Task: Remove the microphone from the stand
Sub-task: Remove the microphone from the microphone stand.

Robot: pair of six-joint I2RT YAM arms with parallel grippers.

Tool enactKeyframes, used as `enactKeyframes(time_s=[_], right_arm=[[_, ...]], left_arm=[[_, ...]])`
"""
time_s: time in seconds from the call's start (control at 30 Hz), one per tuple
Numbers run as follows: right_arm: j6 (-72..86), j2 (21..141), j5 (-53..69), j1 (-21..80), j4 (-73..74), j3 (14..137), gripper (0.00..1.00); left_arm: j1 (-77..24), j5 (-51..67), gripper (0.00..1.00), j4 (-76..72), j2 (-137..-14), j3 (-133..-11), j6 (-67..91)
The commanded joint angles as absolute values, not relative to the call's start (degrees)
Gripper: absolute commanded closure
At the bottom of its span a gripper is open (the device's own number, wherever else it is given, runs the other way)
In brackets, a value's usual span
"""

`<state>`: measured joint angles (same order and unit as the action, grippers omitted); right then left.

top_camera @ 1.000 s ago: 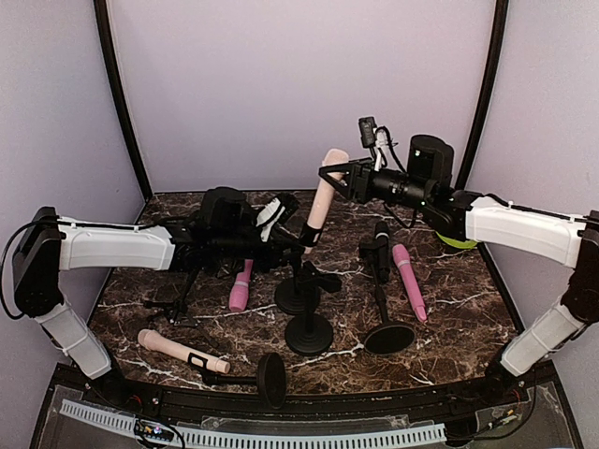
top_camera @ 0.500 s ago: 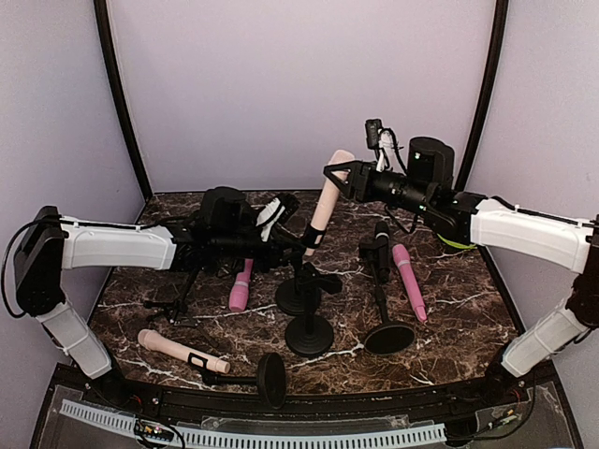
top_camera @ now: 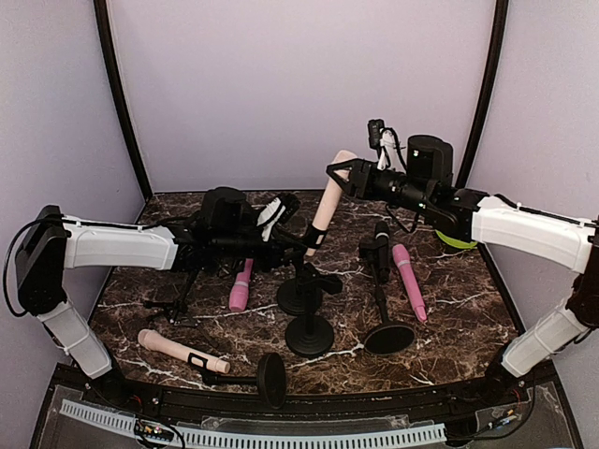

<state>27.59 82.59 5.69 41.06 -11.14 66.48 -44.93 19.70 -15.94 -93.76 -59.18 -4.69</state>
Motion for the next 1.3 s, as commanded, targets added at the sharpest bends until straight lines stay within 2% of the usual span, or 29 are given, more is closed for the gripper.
enactKeyframes(time_s=[0.0, 0.23, 0.67, 0.9, 1.07, 1.27], right_arm=[[29.64, 81.02, 4.64, 39.07, -15.78, 69.46, 0.89], [29.89, 82.30, 2.97, 38.89, -15.25, 69.62, 0.89], [20.60, 80.75, 25.26, 36.84, -20.39, 66.85, 0.88], [21.16, 79.72, 29.66, 36.31, -23.72, 64.53, 0.87], [22.45, 79.30, 28.74, 36.21, -25.53, 63.82, 0.87], [27.03, 78.33, 16.14, 36.21, -22.17, 64.95, 0.87]], left_arm=[[-44.59, 19.73, 1.00, -12.26, -93.63, -57.82, -2.89], [-44.56, 19.95, 1.00, -12.46, -93.34, -57.42, -3.11], [-43.06, 25.03, 1.00, -12.44, -91.77, -56.40, -3.14], [-43.05, 26.29, 1.00, -12.39, -92.29, -56.63, -2.88], [-43.02, 26.69, 1.00, -12.22, -92.50, -56.89, -2.88], [-43.02, 26.04, 1.00, -13.07, -92.34, -56.19, -2.76]])
